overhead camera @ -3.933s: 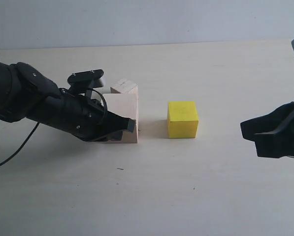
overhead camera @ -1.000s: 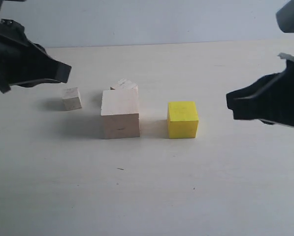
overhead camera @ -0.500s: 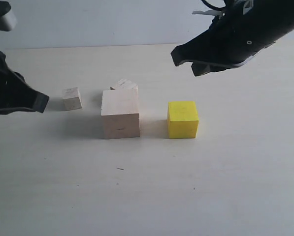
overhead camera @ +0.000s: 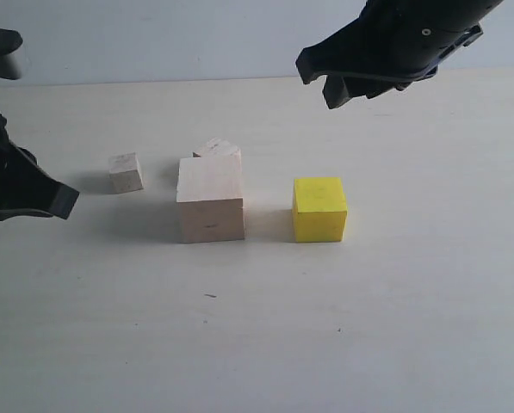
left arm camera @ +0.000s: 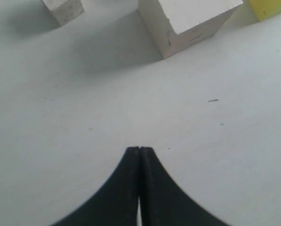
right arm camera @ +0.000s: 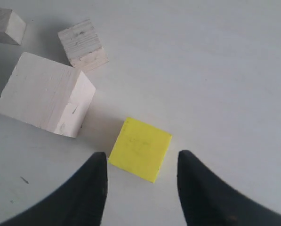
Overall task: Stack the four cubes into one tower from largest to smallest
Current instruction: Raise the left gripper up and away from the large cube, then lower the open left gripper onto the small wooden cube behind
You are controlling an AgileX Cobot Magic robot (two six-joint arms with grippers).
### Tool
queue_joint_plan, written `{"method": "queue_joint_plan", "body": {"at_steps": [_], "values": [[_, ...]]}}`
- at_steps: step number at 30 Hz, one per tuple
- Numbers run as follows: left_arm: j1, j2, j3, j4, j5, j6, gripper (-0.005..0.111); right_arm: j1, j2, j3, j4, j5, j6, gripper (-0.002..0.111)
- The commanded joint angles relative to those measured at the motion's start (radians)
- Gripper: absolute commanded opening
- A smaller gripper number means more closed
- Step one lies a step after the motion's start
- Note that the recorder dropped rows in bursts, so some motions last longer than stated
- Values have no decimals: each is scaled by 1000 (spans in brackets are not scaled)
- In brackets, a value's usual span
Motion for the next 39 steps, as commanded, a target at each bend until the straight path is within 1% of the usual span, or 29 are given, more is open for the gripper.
{"method": "queue_joint_plan", "body": {"at_steps": [1,3,4,6,8,10,11,17,23,28,34,36,37,39], "values": [[3,-4,3,13,-119,3,0,1,-2,-8,-24,22,4,50],[3,-1,-17,23,-173,26,5,1,-2,-8,-24,31,4,50],[3,7,-40,25,-178,45,10,1,-2,-8,-24,33,4,50],[3,27,-94,25,-178,84,22,1,-2,-8,-24,36,14,50],[3,67,-163,34,-178,98,41,1,-2,-8,-24,42,29,50],[3,116,-236,55,-179,98,56,1,-2,-8,-24,57,31,50],[3,149,-273,62,-179,98,61,1,-2,-8,-24,67,31,50],[3,373,-462,140,-161,104,62,1,-2,-8,-24,124,32,50],[3,563,-613,214,-158,104,62,1,-2,-8,-18,152,38,50],[3,636,-639,234,-209,100,62,1,-2,-8,-19,153,38,50],[0,687,-639,234,-328,100,62,1,-2,-8,-19,142,38,50],[5,708,-651,234,-335,100,66,1,-2,-8,-19,137,38,50],[10,733,-674,233,-326,100,76,1,-2,-8,-19,129,38,50],[11,768,-705,233,-322,100,86,1,-2,-8,-19,123,38,50]]}}
